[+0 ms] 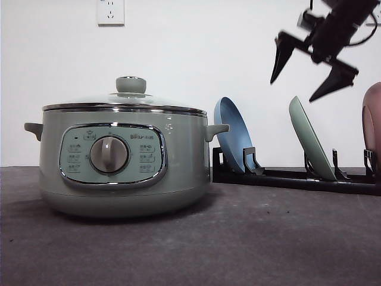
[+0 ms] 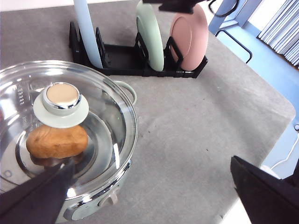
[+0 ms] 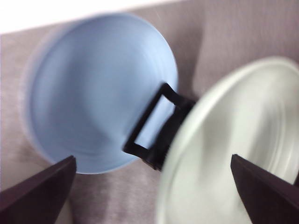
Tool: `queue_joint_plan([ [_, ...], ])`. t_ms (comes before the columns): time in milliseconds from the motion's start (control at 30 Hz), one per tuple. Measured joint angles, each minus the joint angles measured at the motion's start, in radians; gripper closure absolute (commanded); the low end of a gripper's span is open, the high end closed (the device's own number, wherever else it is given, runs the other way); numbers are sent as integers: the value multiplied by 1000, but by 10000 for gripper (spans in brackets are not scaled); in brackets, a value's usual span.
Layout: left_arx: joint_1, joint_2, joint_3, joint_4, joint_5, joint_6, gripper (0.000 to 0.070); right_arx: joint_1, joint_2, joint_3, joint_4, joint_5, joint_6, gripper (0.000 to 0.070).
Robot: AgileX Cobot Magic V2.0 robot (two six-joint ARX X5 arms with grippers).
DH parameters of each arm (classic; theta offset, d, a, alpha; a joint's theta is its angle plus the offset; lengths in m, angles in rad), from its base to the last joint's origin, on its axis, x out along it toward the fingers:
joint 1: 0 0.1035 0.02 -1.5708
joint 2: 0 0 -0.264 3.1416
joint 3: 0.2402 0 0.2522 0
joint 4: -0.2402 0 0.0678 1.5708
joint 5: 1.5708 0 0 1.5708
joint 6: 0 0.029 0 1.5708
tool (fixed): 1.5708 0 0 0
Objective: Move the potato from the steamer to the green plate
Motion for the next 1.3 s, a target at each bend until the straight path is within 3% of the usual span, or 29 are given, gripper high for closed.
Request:
queue_joint_plan([
  [300, 0, 10, 0, -7, 0, 0, 0, 0, 43, 0, 38, 9, 3, 302],
  [500, 0, 14, 0, -7, 0, 0, 0, 0, 43, 0, 61, 22, 25, 390],
  [800, 0, 30, 0, -7, 0, 0, 0, -1, 43, 0, 66, 22, 55, 605],
  [1067, 0, 34, 0, -7, 0, 0, 0, -1, 41, 0, 64, 22, 79, 687],
  [1300, 0, 34, 0, -7, 0, 0, 0, -3, 7, 0, 52, 22, 97, 693],
])
